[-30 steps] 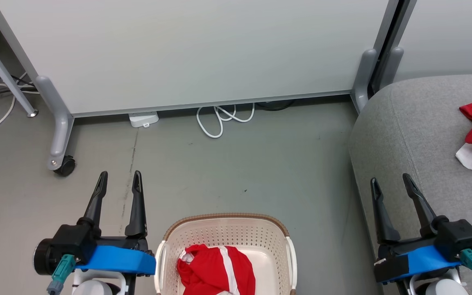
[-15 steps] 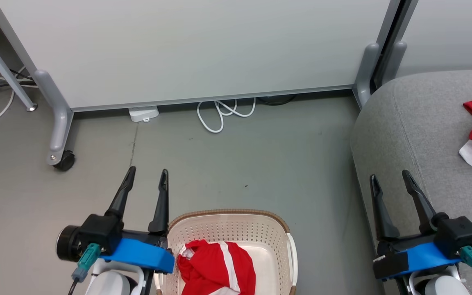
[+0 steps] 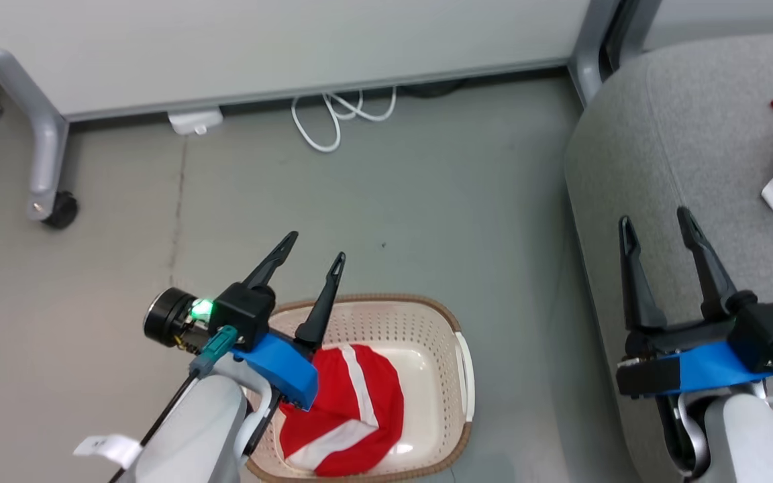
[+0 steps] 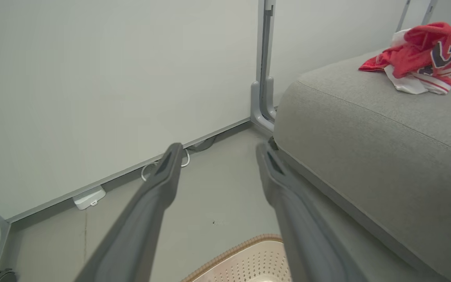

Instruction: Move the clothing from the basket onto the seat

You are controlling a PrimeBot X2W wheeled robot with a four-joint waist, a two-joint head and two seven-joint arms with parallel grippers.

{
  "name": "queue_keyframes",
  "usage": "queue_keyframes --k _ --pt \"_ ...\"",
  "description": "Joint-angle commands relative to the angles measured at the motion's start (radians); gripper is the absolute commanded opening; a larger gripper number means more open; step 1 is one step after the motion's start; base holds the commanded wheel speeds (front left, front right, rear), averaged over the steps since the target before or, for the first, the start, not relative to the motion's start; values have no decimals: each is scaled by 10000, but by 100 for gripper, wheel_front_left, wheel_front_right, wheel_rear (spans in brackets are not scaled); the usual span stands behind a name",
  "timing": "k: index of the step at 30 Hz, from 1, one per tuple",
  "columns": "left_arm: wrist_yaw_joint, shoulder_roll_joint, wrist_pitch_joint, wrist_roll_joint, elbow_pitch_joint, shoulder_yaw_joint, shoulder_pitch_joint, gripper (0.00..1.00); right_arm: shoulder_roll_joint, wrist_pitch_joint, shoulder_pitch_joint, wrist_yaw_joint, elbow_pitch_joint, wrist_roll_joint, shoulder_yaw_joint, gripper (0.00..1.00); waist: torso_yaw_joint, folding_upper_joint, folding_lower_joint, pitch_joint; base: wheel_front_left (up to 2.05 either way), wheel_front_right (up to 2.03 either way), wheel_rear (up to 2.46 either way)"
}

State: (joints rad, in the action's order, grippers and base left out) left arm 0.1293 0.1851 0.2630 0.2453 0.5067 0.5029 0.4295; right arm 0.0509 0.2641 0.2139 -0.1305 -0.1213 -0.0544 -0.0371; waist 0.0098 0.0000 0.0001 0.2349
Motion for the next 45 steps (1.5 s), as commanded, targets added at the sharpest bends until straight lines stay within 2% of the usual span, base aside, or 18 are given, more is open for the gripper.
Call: queue_keyframes --k 1,14,25,32,37,39,45 --pt "15 118 27 74 181 214 309 100 -8 5 232 -5 77 15 36 100 -270 0 -1 513 0 0 0" --pt "12 813 28 666 2690 3977 2641 100 -9 5 1512 -5 458 89 291 100 -1014 0 -1 2728 0 0 0" --pt "13 945 -292 1429 5060 7245 4333 100 -9 5 2498 -5 827 -58 651 100 -1606 0 -1 4562 0 0 0" --pt "13 994 -1028 1301 5779 7729 4786 100 -10 4 2839 -5 1018 -150 759 100 -1881 0 -1 5413 0 0 0" --pt "13 1186 -1898 546 6248 7792 4854 100 -11 4 3045 -5 1166 -193 886 100 -2133 0 -1 6033 0 0 0" --pt "13 1174 -2370 559 6440 7795 4844 100 -9 4 3104 -4 1248 -199 901 100 -2205 0 -1 6266 0 0 0" --pt "11 1346 -2790 -299 6597 7795 5259 100 -11 4 3196 -5 1478 -92 910 100 -2340 0 -1 6968 0 0 0"
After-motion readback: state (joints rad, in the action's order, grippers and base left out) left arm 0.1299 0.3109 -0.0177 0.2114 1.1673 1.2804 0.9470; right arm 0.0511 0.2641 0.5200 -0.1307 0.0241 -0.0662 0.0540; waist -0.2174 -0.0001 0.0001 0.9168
